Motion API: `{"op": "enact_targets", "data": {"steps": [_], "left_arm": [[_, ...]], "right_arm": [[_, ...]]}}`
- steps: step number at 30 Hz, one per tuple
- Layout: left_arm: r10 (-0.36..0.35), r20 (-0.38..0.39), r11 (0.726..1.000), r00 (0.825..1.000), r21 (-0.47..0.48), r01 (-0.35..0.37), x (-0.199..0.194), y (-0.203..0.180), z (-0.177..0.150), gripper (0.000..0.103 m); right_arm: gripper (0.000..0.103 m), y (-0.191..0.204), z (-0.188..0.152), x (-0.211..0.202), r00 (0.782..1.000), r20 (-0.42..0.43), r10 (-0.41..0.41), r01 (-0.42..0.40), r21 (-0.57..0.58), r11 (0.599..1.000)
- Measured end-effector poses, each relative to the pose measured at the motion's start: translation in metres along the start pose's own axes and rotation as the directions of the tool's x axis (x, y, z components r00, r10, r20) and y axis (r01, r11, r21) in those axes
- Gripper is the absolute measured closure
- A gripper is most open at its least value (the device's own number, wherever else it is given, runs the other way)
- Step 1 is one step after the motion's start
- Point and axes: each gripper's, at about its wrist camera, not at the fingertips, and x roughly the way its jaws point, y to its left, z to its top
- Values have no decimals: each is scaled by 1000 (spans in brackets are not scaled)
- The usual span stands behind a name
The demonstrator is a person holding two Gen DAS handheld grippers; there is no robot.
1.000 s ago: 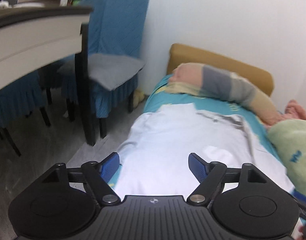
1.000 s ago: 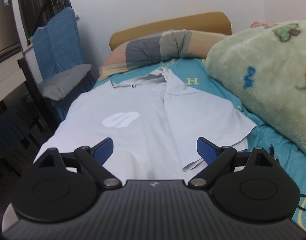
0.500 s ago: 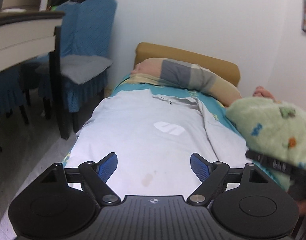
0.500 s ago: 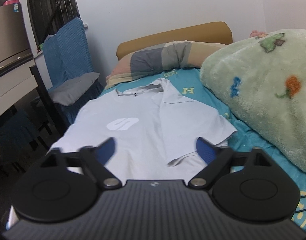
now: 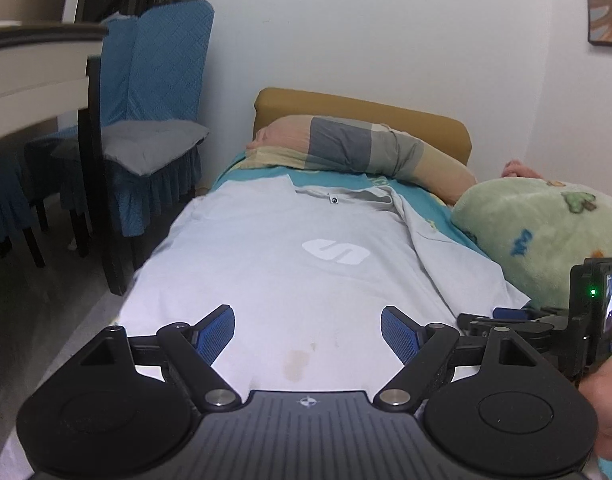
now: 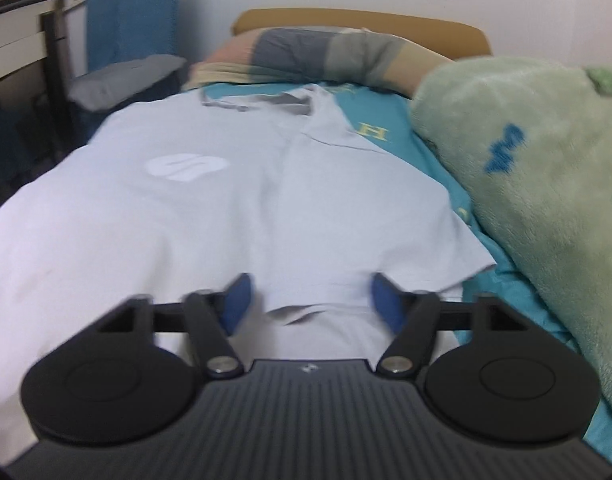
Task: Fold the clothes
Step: 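Grasp the opposite side of the T-shirt with the right gripper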
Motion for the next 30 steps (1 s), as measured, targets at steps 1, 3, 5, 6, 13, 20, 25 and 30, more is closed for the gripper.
{"op": "enact_targets", "data": {"steps": [1,3,5,6,13,20,25,30], "left_arm": [[-4,-6,1000,1000,-5,4,5,2,-1,21],[-8,-19,1000,1000,-16,8,12,6,-3,21],[-14,-31,1000,999,-28,13,19,9,-4,21],[-17,-37,999,999,-34,16,23,10,-5,21],[-32,-44,993,999,-115,26,32,22,0,21],[-19,-19,974,1000,-227,14,32,41,17,21],[17,11,964,1000,-265,-13,17,61,30,21],[76,25,957,997,-281,-66,9,81,38,21]], "right_arm": [[56,-1,-1,5,1000,-4,-17,17,4,1000],[78,-5,0,11,999,-2,-37,37,28,999],[91,-8,7,7,999,23,-46,45,57,997],[94,-9,11,4,998,40,-47,44,69,997],[97,-24,65,-26,980,177,-86,75,67,995],[97,-45,176,-54,976,208,-62,39,114,993],[97,22,238,-56,977,205,53,-63,39,997],[97,105,247,-8,981,140,136,-134,-25,991]]}}
